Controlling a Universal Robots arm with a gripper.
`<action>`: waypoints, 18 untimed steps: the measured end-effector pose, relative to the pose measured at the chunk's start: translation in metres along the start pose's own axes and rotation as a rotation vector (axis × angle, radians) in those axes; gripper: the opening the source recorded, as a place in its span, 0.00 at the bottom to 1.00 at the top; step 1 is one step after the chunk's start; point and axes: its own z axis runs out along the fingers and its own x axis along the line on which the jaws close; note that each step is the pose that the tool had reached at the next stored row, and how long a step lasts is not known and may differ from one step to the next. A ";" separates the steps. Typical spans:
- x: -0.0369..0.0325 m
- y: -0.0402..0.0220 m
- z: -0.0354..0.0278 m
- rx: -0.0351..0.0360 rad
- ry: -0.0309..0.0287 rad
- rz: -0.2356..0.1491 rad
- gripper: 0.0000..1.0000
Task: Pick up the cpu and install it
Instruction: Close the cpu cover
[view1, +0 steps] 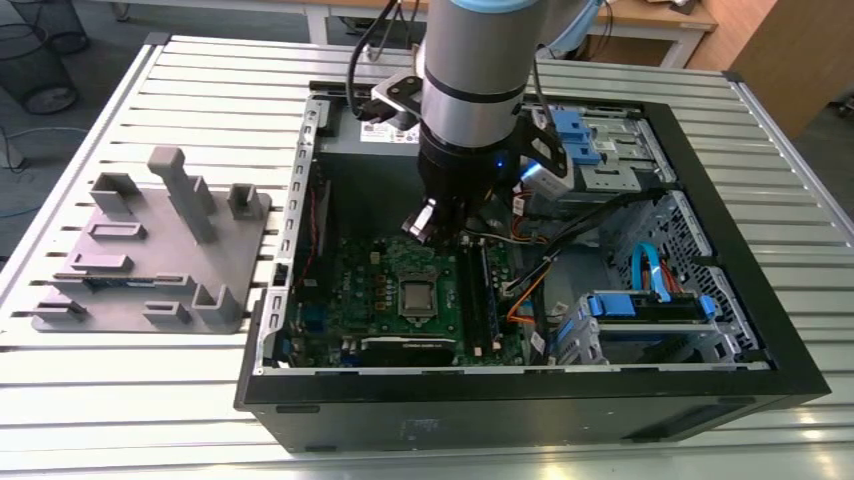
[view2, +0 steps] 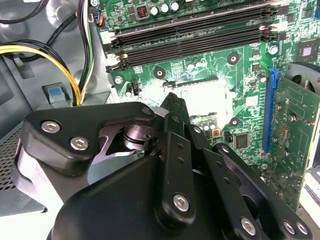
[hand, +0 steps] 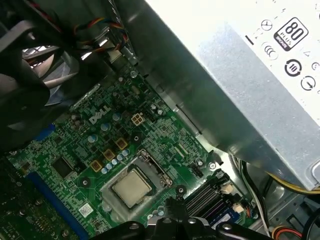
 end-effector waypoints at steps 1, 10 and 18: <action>0.0000 0.0000 0.0002 0.0002 0.0002 0.000 0.11; -0.0010 0.0009 0.0013 0.0009 0.0009 0.000 0.11; -0.0010 0.0010 0.0014 -0.0069 0.0081 0.000 0.11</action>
